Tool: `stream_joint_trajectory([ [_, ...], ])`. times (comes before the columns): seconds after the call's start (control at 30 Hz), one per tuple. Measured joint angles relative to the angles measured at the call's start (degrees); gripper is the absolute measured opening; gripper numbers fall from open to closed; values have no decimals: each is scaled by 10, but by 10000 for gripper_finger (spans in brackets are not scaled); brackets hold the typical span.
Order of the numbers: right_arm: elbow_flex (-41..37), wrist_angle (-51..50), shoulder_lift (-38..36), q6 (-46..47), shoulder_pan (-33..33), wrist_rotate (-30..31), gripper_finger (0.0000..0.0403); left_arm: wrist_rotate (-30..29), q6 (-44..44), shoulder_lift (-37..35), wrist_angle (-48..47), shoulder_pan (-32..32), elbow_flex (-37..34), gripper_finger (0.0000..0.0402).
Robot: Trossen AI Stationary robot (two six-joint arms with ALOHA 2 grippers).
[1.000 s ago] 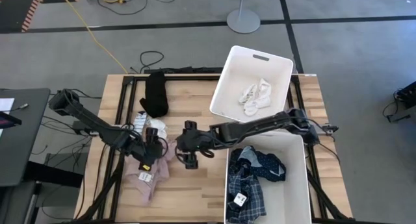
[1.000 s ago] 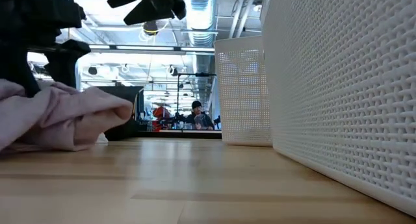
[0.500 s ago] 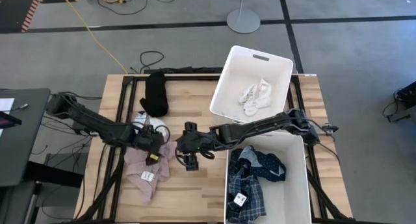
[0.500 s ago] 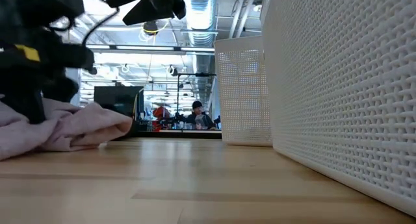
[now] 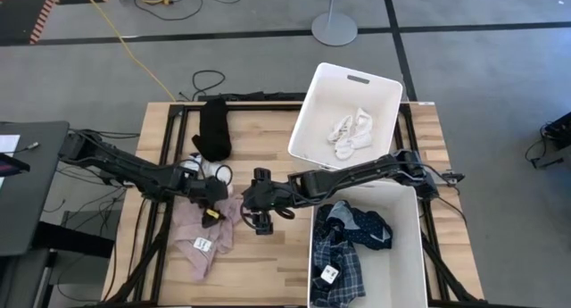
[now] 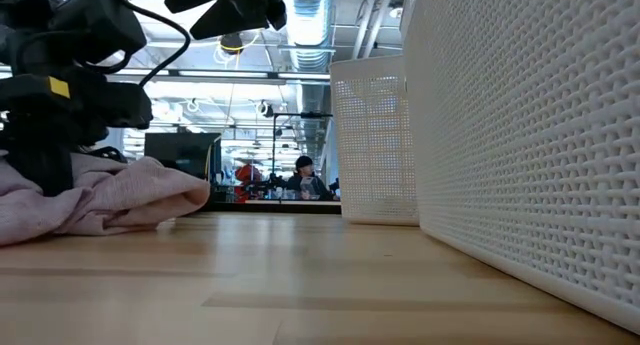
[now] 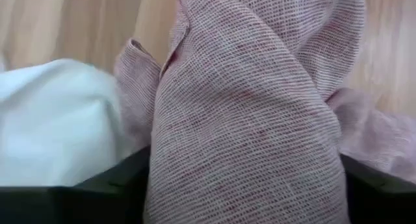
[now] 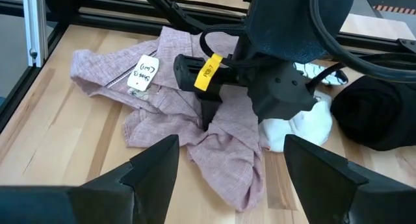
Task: Sort clothes
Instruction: Put the light red polo shirt into the bottom white laundry bin
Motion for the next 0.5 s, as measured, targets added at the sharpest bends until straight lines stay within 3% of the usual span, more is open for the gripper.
stream_joint_trajectory([
  [0.23,0,-2,0,-1,0,0,292,21,26,0,9,0,-1,122],
  [0.5,0,-12,0,1,0,0,292,16,46,2,16,-1,12,116],
])
